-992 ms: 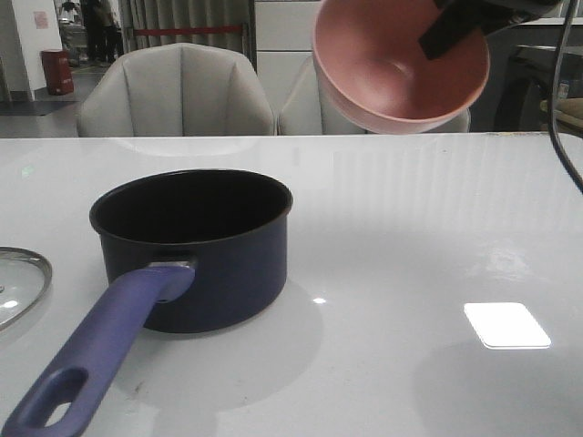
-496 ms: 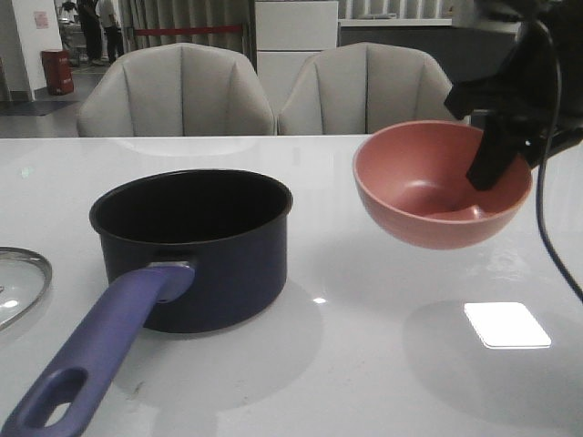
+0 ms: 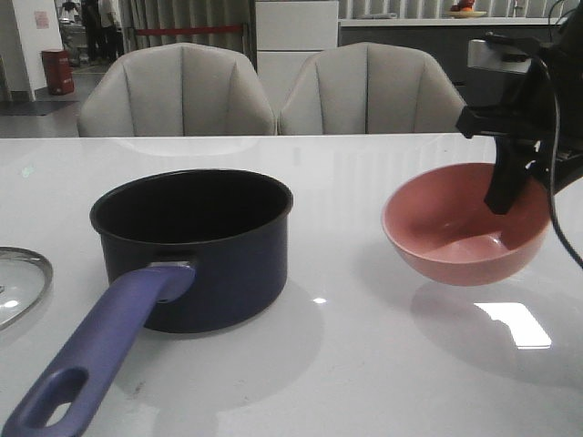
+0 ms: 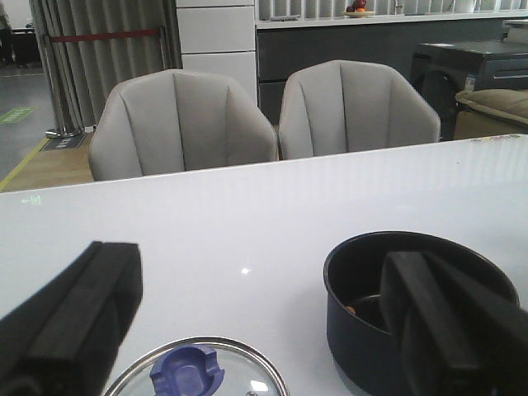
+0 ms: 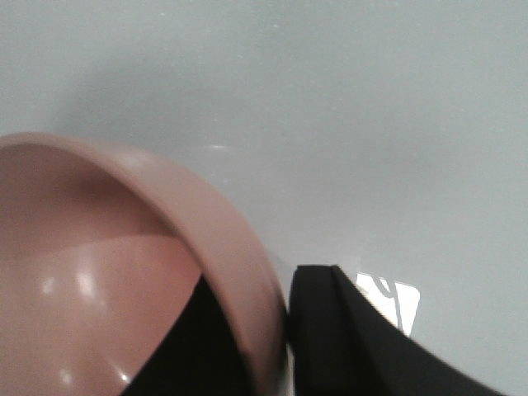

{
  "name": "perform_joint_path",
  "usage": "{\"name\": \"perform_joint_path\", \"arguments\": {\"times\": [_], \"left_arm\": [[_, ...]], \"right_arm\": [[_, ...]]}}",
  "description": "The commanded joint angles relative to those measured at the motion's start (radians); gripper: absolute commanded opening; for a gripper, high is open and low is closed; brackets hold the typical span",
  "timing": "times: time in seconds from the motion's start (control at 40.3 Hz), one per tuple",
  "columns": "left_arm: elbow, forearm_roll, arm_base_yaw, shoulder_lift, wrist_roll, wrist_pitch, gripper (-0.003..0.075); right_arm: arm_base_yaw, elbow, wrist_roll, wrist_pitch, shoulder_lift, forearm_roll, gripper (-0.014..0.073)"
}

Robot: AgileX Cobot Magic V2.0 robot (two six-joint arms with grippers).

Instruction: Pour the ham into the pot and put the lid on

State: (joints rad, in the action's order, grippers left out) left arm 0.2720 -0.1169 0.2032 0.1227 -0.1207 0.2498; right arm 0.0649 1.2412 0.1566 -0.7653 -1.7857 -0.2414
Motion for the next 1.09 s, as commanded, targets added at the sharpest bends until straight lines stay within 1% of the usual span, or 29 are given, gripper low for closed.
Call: {"name": "perform_joint_path", "arguments": {"times": [0.0,0.149,0.347,0.397,0.471,0.595,0.67,0.843,0.992,1.066], "left_arm": [[0.027,-0.009,0.005,0.011,0.000,-0.076,0.0629],[0.027,-0.009,0.005,0.011,0.000,-0.076,0.0629],[0.027,-0.009,0.005,0.011,0.000,-0.076,0.0629],[0.027,-0.009,0.005,0.011,0.000,-0.076,0.0629],[0.027,-0.009,0.005,0.011,0.000,-0.076,0.0629],[0.027,-0.009,0.005,0.011,0.000,-0.074,0.0629],[0.027,-0.009,0.005,0.011,0.000,-0.074,0.0629],[0.027,-0.009,0.005,0.011,0.000,-0.074,0.0629],[0.027,-0.009,0.005,0.011,0.000,-0.074,0.0629],[0.027,-0.009,0.005,0.011,0.000,-0.074,0.0629]], "right_arm": [[-0.033,0.032,-0.003,-0.003,0.039,0.001,0.0272],[-0.053,0.032,-0.003,-0.025,0.009,0.004,0.0298],[-0.055,0.032,0.000,-0.028,-0.037,0.019,0.0401],[-0.055,0.032,0.000,-0.017,-0.037,0.039,0.0415],[-0.055,0.044,0.000,-0.016,-0.031,0.088,0.0414],[-0.055,0.073,0.000,-0.052,0.004,0.182,0.0414],[-0.055,0.073,0.000,-0.068,0.046,0.209,0.0414],[-0.055,0.060,0.000,-0.072,0.167,0.205,0.0414],[-0.055,-0.051,0.000,0.028,0.335,0.202,0.0414],[-0.051,-0.130,0.000,0.117,0.447,0.183,0.0414]]}}
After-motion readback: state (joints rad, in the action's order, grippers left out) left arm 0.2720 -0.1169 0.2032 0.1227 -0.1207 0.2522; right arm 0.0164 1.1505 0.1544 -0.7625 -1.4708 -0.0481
